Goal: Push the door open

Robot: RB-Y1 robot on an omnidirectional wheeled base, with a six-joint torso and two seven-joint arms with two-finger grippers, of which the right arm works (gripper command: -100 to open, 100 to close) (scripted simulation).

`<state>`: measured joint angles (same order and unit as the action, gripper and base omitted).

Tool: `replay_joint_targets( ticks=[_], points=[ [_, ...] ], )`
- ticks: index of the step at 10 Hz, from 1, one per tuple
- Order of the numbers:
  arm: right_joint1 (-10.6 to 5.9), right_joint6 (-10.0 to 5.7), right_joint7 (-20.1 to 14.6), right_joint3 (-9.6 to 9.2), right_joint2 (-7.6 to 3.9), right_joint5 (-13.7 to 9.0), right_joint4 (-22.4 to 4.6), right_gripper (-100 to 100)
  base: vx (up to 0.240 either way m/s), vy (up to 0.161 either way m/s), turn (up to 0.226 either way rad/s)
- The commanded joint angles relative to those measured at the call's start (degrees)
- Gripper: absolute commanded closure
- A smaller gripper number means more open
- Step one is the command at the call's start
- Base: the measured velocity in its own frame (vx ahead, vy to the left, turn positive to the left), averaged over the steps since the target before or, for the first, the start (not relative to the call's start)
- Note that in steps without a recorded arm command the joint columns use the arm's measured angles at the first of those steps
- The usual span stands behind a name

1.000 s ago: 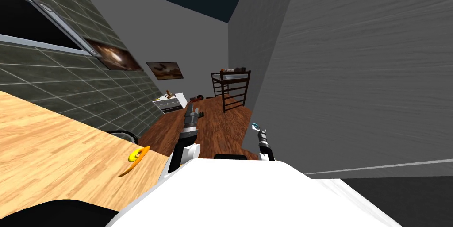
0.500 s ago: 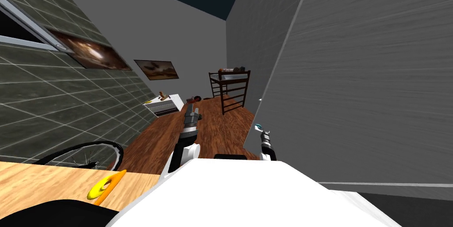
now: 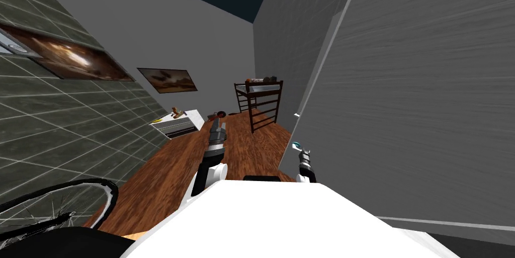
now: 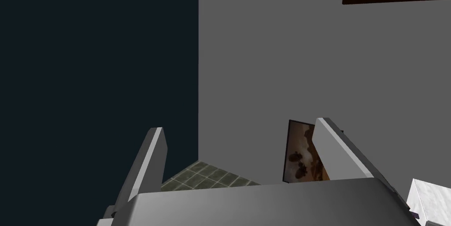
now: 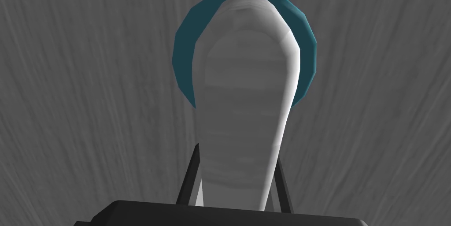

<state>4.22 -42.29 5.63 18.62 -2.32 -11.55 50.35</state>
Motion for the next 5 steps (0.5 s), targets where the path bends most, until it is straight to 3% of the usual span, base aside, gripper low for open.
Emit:
replay_joint_targets(
  ticks=[1, 2, 3, 5],
  points=[
    [-0.22, -0.17, 0.18, 0.72, 0.31, -0.36, 0.34, 100, 0.215, 0.049, -0.067],
    [-0.23, -0.18, 0.26, 0.98, 0.45, -0.48, 0.32, 100, 0.187, 0.034, -0.059],
    [0.24, 0.14, 0.26, 1.12, 0.15, -0.5, 0.42, 100, 0.072, 0.002, -0.04],
    [0.35, -0.06, 0.66, 2.58, -0.57, -1.3, 0.52, 100, 0.182, -0.007, -0.046]
  ],
)
